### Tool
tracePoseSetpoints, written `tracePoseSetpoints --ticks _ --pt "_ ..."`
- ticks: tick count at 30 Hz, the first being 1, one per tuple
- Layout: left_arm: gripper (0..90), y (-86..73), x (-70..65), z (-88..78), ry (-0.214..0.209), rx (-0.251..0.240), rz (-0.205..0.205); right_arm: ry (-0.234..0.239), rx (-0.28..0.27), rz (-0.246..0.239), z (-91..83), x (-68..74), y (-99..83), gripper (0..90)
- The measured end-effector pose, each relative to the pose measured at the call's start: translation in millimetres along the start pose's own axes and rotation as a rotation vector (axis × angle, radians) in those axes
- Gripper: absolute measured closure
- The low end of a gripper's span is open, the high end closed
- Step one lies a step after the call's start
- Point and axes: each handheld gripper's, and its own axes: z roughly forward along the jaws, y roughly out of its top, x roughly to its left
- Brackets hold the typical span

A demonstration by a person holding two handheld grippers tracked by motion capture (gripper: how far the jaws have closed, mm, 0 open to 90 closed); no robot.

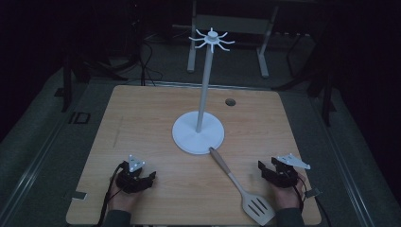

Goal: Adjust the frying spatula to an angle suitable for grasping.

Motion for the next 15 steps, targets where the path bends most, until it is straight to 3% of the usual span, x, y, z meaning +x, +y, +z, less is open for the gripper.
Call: tracePoseSetpoints --ticks 3,5,6,12,15 --pt "39.3 0.4 -0.6 -2.9 0.006 -0.018 0.006 0.002 -0.006 -0.044 -4.0 5.6 1.9 39.4" --pt "39.7 0.4 -0.7 -4.4 0.008 -0.028 0.006 0.002 -0.006 -0.044 -4.0 5.6 1.9 39.4" --pt "39.9 0.4 0.1 -7.3 0.01 -0.048 0.005 0.001 -0.004 -0.082 -7.2 11.7 4.5 39.2" --pt "40.7 -0.9 1.0 -8.9 0.022 -0.051 0.0 0.019 0.011 -0.129 -11.9 19.4 10.0 39.1" --pt "40.9 -1.7 1.5 -9.8 0.025 -0.05 -0.003 0.034 0.018 -0.177 -19.2 26.0 17.3 41.9"
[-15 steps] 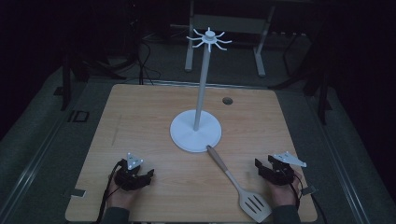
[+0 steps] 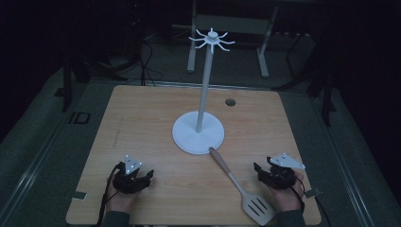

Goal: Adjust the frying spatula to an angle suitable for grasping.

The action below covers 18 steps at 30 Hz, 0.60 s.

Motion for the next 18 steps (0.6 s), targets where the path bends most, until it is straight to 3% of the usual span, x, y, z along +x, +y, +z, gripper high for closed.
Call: tracePoseSetpoints --ticks 10,18 --pt "41.4 -0.3 -0.7 1.0 0.002 0.004 -0.001 0.066 0.048 -0.053 -3.8 6.1 20.4 52.3" --pt "41.7 -0.3 0.5 0.9 0.009 0.009 -0.002 0.118 0.121 -0.116 9.3 27.0 32.4 61.0"
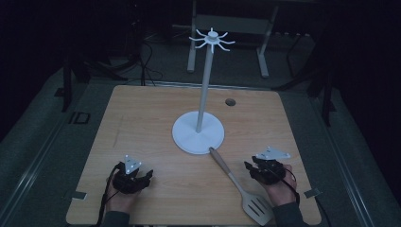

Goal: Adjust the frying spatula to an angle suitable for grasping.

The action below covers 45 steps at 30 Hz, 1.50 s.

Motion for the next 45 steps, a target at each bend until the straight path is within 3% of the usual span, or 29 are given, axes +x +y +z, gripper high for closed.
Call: tracePoseSetpoints --ticks 9,14,20,23,26,35,45 --pt "41.6 0.1 -0.8 0.8 0.001 0.006 0.003 0.071 0.1 -0.058 24.0 18.2 10.0 59.5" --pt "41.2 0.0 -0.3 1.2 -0.002 0.005 -0.001 0.134 0.173 -0.09 39.4 27.8 5.4 66.3" --pt "41.2 0.1 -0.4 1.3 -0.004 0.006 0.004 0.158 0.219 -0.094 52.6 34.6 0.6 66.3" --pt "41.1 0.1 -0.7 1.0 -0.005 0.005 0.006 0.17 0.257 -0.107 58.2 35.1 0.7 71.9" --pt "41.1 0.2 -0.9 0.6 -0.004 0.003 0.006 0.175 0.263 -0.106 59.9 34.9 1.1 72.7" --pt "41.1 0.2 -0.8 1.2 -0.005 0.006 0.008 0.172 0.278 -0.171 68.0 31.7 12.6 75.0" --pt "41.1 0.3 -0.6 0.9 -0.004 0.005 0.007 0.172 0.295 -0.149 84.3 27.8 29.8 75.0"
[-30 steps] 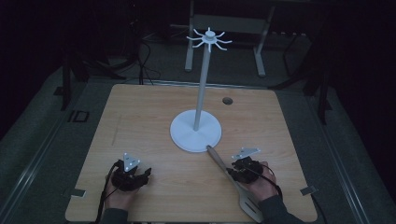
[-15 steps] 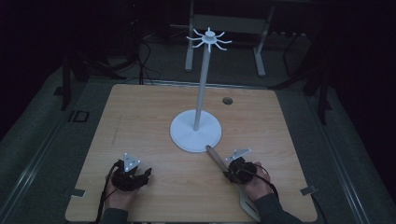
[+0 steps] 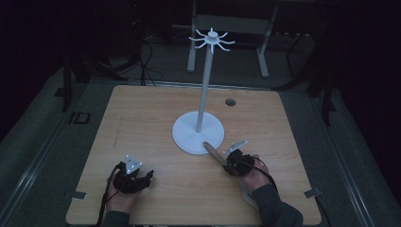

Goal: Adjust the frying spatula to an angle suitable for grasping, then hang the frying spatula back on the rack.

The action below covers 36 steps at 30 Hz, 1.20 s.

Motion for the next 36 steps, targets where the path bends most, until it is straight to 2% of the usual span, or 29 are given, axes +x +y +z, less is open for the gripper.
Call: tracePoseSetpoints --ticks 5,12,17,23,28,36 --pt "41.1 0.0 -0.2 0.1 -0.001 0.001 0.001 0.013 0.012 0.024 6.1 -2.7 8.7 73.3" --pt "41.1 0.0 -0.1 0.0 0.0 0.002 0.001 0.004 0.02 0.026 10.6 -2.1 18.2 73.5" --pt "41.1 0.2 0.6 0.2 0.0 0.002 -0.001 -0.016 0.007 0.014 11.2 0.0 18.3 74.4" --pt "41.1 0.4 -0.1 0.5 0.0 0.002 0.0 -0.022 -0.012 0.021 10.1 0.7 16.6 74.3" --pt "41.1 0.5 -0.2 0.2 0.001 0.002 0.001 -0.034 -0.037 0.026 4.6 1.3 16.1 74.3" --pt "41.1 0.5 -0.3 0.4 0.004 0.003 0.001 -0.043 -0.117 0.042 -11.1 3.2 17.2 74.3"
